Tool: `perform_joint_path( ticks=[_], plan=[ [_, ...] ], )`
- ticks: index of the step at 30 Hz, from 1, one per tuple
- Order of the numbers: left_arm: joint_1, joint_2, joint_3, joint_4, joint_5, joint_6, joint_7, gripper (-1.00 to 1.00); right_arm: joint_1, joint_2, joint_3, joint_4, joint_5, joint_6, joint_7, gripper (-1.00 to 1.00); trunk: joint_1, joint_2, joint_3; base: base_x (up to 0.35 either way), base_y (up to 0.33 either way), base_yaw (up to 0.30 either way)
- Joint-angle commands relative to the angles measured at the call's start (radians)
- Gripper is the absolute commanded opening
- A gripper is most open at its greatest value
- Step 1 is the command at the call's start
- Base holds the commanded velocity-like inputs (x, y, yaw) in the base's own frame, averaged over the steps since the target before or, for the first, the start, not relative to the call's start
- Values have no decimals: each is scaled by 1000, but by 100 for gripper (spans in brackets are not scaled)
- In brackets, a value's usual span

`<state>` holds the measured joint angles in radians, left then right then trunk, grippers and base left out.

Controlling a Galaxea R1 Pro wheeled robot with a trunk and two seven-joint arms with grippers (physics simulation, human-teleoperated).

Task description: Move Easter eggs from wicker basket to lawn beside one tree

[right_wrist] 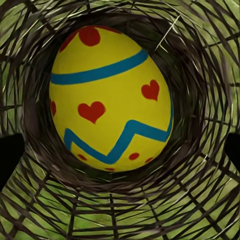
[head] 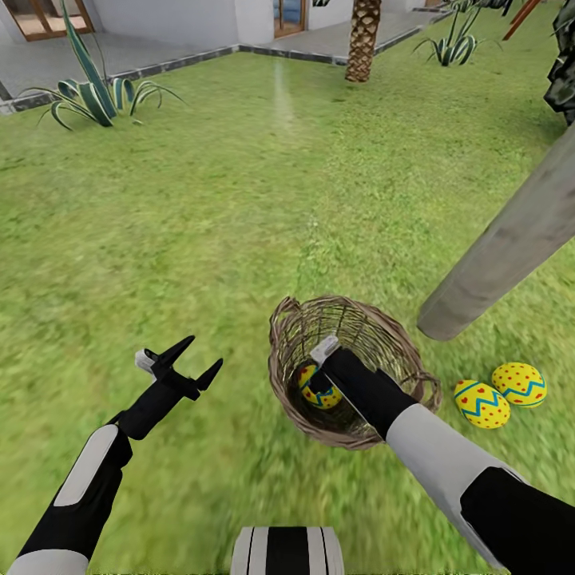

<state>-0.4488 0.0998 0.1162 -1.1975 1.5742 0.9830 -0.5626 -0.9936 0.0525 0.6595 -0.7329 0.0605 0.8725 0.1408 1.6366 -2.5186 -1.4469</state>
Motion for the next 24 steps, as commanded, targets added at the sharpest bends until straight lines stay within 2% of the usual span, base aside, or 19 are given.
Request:
perform_joint_path(
  ticks=[1,4,7,20,24],
  plan=[
    [0,0,1,0,-1,5,-3,100,-1,0,2,-2,13,4,5,100,0,-1,-5,0,0,0],
    [0,0,2,0,-1,5,-3,100,0,0,-1,-4,41,3,5,100,2,-1,-16,0,0,0],
    [-1,0,2,0,-2,5,-4,100,-1,-1,-3,-7,52,3,5,100,3,-2,-28,0,0,0],
    [0,0,0,0,-2,4,-3,100,-28,-7,-7,-70,56,11,8,100,9,-5,-78,0,0,0],
    [0,0,1,1,0,5,-5,100,-35,-7,-6,-86,53,16,10,100,9,-5,-78,0,0,0]
  ],
)
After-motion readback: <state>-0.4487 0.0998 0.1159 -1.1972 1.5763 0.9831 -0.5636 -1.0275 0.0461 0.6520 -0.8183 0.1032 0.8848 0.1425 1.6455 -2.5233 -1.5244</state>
